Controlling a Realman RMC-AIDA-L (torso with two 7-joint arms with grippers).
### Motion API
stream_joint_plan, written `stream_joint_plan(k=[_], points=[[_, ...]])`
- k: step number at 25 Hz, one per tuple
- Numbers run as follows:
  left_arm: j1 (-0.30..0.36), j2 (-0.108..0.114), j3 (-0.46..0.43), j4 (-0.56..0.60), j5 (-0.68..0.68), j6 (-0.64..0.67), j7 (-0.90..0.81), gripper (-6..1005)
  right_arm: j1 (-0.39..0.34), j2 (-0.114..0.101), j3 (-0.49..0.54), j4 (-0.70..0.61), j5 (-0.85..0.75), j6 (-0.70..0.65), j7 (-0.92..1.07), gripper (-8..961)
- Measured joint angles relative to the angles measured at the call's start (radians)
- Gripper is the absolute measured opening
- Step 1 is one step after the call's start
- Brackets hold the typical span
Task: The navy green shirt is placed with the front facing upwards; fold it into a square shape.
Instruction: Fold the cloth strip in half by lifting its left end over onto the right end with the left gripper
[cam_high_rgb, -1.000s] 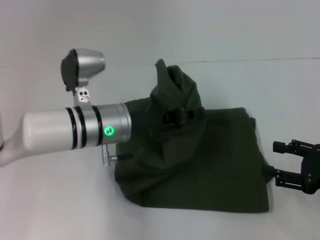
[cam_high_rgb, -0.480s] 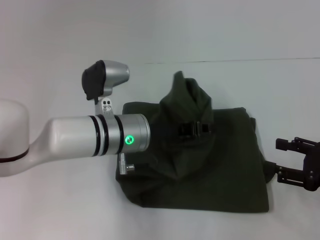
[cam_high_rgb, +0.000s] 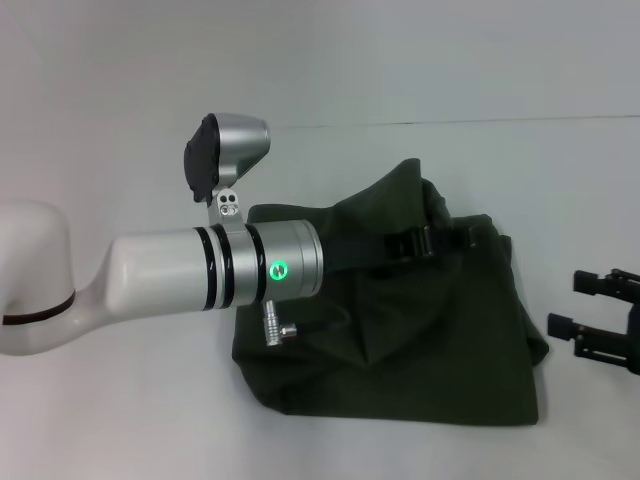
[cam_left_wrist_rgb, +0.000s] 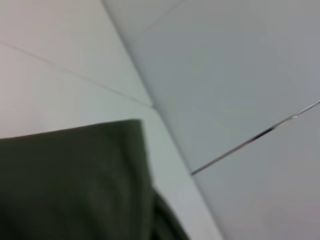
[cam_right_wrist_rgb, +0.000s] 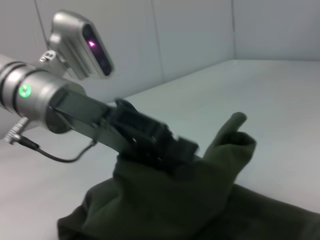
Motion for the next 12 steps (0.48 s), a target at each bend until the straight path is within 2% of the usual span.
stream_joint_plan(k=[2,5,8,12], points=[[-0.001,0.0,0.009,0.002,-0.034,0.015,0.0,367,-0.003,-0.005,0.02,-0.002,0.0,-0.001,0.0,789],[-0.005,0.0,0.034,0.006,-0.093,0.036,0.001,632,-0.007,-0.008,0.047,-0.003,-0.001,-0.003,0.0,789],[-0.006,0.0,0.038,0.009,-0.16,0.083,0.011,698,-0.007,-0.008,0.052,-0.003,0.001,-0.005,0.0,789],[0.0,0.003,0.024,0.04,-0.177,0.138,0.03,785,0.004,-0.003,0.053,-0.004,0.003,-0.007,-0.004,788]])
